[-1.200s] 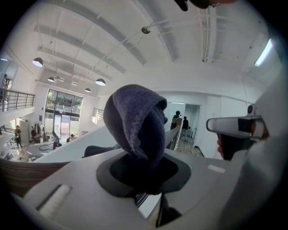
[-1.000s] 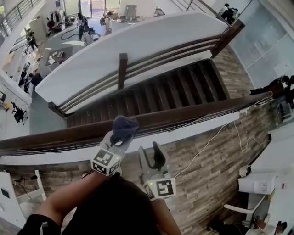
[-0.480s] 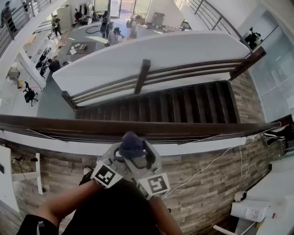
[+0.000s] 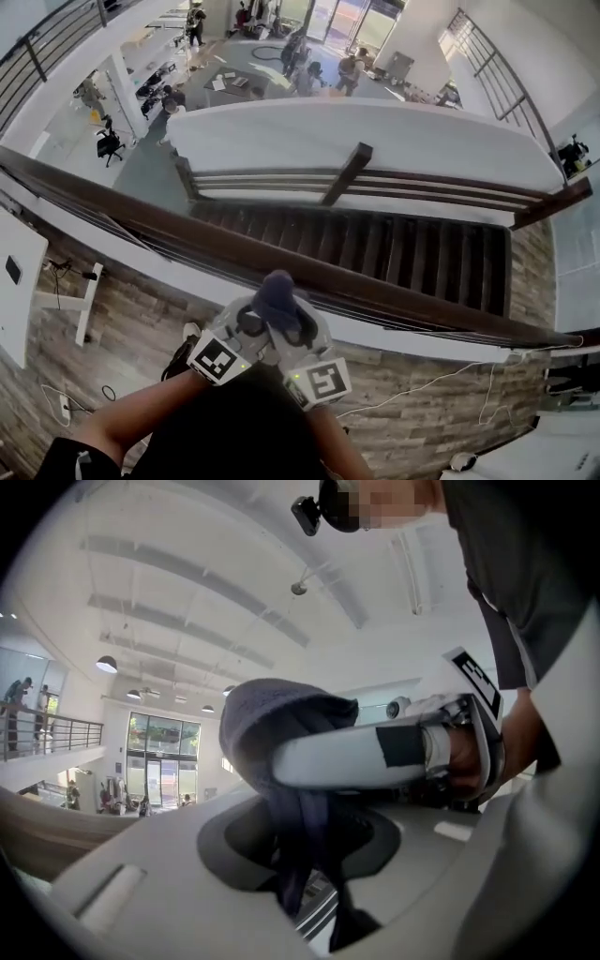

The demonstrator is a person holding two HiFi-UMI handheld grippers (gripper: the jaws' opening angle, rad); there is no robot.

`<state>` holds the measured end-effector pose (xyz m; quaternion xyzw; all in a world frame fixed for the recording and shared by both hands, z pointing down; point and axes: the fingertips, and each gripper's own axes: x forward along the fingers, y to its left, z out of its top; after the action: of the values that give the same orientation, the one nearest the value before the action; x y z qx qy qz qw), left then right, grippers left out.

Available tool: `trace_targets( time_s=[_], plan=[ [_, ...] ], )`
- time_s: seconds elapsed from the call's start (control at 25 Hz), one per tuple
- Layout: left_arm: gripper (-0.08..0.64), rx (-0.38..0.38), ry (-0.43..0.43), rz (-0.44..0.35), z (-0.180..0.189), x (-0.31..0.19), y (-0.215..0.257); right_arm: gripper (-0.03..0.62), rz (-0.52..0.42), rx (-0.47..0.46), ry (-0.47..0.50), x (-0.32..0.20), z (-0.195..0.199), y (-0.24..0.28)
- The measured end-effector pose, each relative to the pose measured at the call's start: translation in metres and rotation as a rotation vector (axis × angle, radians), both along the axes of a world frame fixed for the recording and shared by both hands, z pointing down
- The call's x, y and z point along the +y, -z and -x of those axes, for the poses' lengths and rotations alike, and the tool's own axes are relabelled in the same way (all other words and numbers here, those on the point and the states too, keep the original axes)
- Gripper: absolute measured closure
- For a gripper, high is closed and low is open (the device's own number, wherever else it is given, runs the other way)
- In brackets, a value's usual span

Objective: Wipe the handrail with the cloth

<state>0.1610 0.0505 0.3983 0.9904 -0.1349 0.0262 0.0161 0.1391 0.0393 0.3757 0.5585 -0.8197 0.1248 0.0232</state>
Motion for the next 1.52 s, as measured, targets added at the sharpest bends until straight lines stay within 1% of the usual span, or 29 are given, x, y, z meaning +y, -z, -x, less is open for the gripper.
trace_targets(
  time_s=[0.16,0.24,0.36,0.44,0.52,0.64,0.76,0.84,0.92,1.04,1.16,1.24,1.32,1.44,1.52],
  plan=[
    [0.424,0.022,0.058,0.043,0.023,-0.01,-0.002,0.47,-0.037,-0.01,0.025,-0.011,0.018,0.008],
    [0.408,0.033,0.084,0.051,0.033,-0.014,0.0,0.482,-0.057,-0.022,0.001,-0.017,0.017,0.013],
    [0.407,0.051,0.12,0.056,0.051,-0.018,0.0,0.492,-0.078,-0.02,-0.049,-0.026,0.008,0.015],
    [0.41,0.073,0.161,0.069,0.069,-0.02,-0.001,0.495,-0.089,-0.016,-0.07,-0.031,0.006,0.015],
    [0.438,0.104,0.24,0.097,0.094,-0.026,-0.001,0.495,-0.094,-0.013,-0.069,-0.036,0.008,0.013],
    [0.561,0.123,0.362,0.122,0.135,-0.04,-0.003,0.495,-0.091,-0.005,-0.043,-0.045,0.023,0.006],
    [0.561,0.132,0.441,0.132,0.174,-0.057,-0.008,0.494,-0.104,0.014,-0.03,-0.053,0.051,-0.003],
    [0.561,0.142,0.482,0.141,0.197,-0.069,-0.01,0.494,-0.114,0.015,-0.03,-0.06,0.074,-0.006],
    [0.561,0.136,0.513,0.137,0.219,-0.081,-0.009,0.494,-0.116,0.022,-0.03,-0.067,0.097,-0.01],
    [0.561,0.125,0.542,0.135,0.243,-0.102,-0.006,0.492,-0.125,0.061,-0.056,-0.078,0.121,-0.018],
    [0.561,0.109,0.539,0.155,0.264,-0.116,-0.007,0.492,-0.167,0.075,-0.1,-0.091,0.143,-0.017],
    [0.561,0.099,0.542,0.169,0.282,-0.122,-0.012,0.492,-0.203,0.103,-0.11,-0.098,0.16,-0.023],
    [0.561,0.107,0.538,0.177,0.301,-0.127,-0.016,0.493,-0.231,0.133,-0.104,-0.108,0.182,-0.035],
    [0.561,0.138,0.493,0.181,0.325,-0.129,-0.012,0.492,-0.223,0.148,-0.076,-0.123,0.22,-0.063],
    [0.561,0.118,0.481,0.18,0.344,-0.132,-0.014,0.492,-0.209,0.166,-0.052,-0.134,0.248,-0.083]
  ],
)
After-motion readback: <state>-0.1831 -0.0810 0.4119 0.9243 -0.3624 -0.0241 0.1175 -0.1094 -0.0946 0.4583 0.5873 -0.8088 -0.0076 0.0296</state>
